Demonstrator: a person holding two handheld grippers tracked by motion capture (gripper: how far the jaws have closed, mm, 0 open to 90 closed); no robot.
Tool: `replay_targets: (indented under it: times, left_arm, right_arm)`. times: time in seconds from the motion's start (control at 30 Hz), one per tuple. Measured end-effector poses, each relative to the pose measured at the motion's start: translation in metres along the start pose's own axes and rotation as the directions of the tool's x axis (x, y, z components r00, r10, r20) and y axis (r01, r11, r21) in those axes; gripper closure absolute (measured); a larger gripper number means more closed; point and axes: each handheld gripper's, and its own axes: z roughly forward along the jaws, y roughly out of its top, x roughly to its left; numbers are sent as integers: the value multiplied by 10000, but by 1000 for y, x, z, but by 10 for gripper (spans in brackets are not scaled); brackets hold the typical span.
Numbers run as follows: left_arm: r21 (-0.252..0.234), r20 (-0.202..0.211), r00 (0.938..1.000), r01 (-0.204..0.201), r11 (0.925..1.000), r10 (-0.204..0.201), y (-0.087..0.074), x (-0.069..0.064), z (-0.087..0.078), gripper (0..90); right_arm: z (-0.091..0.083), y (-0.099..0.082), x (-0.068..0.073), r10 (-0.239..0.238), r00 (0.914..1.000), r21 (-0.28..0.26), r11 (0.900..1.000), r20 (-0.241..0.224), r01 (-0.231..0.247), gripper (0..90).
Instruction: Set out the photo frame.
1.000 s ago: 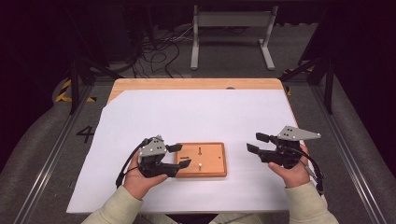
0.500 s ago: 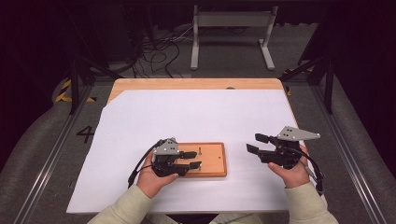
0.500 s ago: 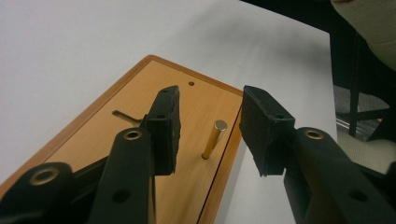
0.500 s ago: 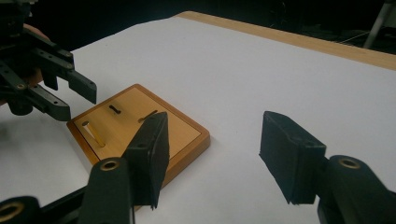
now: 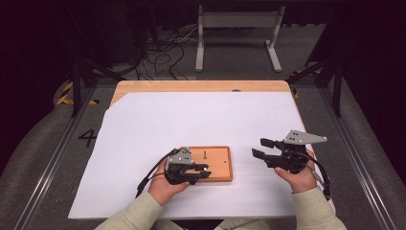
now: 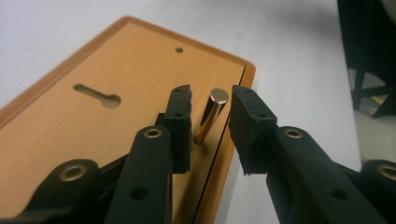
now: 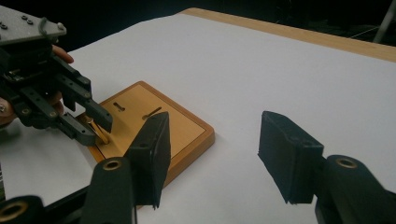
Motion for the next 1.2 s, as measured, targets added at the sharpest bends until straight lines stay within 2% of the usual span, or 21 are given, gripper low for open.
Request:
replay_targets:
  times: [0.07,0.27,0.43,0.57,0.67,0.7,0.77,0.87,0.93,0.97,1.07,1.1,1.13,1.17,1.2]
  left_arm:
    - [104,36,10000,19,9999,-19,-1,0,2,738]
    - [146,-310,9988,-372,9992,377,-1,-1,6,820]
    - [238,-472,9946,-919,9955,929,0,-3,5,837]
    - [298,-557,9950,-809,9963,824,0,-4,5,838]
    - [444,-576,9912,-1163,9922,1188,1,-4,5,842]
    - [444,-576,9912,-1163,9922,1188,1,-4,5,842]
    - [571,-691,9840,-1602,9854,1639,2,-6,5,843]
    - [778,-978,9673,-2270,9708,2340,2,-10,5,843]
    - [850,-1148,9593,-2494,9647,2582,2,-13,5,842]
    - [880,-1217,9527,-2692,9591,2786,2,-14,5,841]
    - [1054,-1454,9289,-3277,9389,3405,1,-20,5,839]
    - [1131,-1571,9122,-3640,9245,3784,1,-22,5,838]
    - [1197,-1634,9059,-3748,9194,3906,1,-24,4,837]
    - [1197,-1634,9059,-3748,9194,3906,1,-24,4,837]
    - [1264,-1676,8904,-4063,9049,4232,1,-25,4,837]
  right_arm:
    - [0,0,0,-4,10000,19,10000,-20,4,441]
    - [2,-1,-1,11,10000,63,10000,-32,-11,442]
    - [1,-1,-1,3,10000,77,10000,-63,-3,447]
    - [2,-2,0,-12,9999,141,9999,-128,14,449]
    - [2,-2,0,7,9999,126,9999,-107,-6,450]
    - [2,-2,0,7,9999,126,9999,-107,-6,450]
    - [2,-2,0,4,9999,141,9999,-122,-3,450]
    - [2,-2,0,-43,9999,161,9999,-133,46,451]
    - [2,-1,1,-41,9999,147,9999,-149,44,451]
    - [2,-1,1,-50,9999,149,9999,-156,52,451]
    - [1,-1,1,-77,9999,139,9999,-115,79,451]
    - [1,-1,1,-80,9999,138,9999,-115,82,451]
    - [1,-1,1,-86,9999,146,9999,-109,87,451]
    - [2,-1,1,-77,9999,146,9999,-110,79,451]
    - [2,-1,1,-77,9999,146,9999,-110,79,451]
